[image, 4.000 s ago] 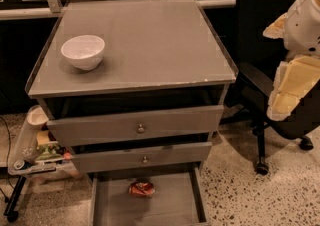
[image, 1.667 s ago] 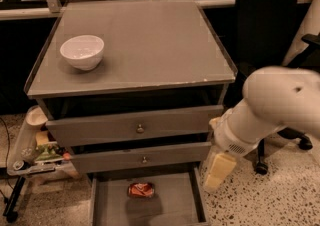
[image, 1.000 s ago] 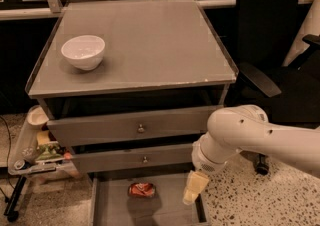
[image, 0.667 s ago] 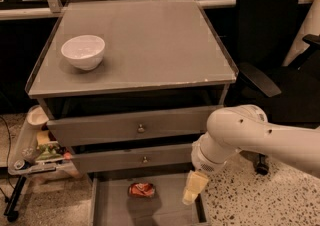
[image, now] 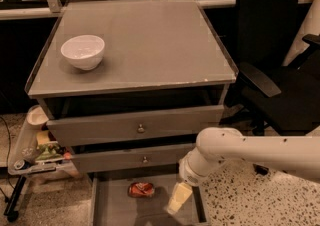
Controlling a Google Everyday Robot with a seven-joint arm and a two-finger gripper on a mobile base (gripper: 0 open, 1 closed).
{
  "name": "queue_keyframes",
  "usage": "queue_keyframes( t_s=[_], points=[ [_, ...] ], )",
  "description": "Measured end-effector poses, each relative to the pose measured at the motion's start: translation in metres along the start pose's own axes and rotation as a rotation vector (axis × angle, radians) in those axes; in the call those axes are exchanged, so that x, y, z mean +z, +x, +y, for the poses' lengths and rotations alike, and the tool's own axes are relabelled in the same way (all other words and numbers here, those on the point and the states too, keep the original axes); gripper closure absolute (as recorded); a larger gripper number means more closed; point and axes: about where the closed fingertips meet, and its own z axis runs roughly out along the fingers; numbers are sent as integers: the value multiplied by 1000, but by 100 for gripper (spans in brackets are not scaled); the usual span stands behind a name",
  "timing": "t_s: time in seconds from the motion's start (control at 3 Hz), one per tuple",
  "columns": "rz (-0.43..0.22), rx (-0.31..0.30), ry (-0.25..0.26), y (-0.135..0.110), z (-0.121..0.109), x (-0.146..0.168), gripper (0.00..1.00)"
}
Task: Pick coke can from bottom drawer and place on counter
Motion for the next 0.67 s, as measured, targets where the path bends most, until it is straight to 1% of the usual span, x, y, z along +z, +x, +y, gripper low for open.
queue_keyframes(
  t_s=[0.33,0.67],
  points=[
    [-42,59,-69,8,-14,72,0],
    [-42,59,-69,8,-14,72,0]
  ],
)
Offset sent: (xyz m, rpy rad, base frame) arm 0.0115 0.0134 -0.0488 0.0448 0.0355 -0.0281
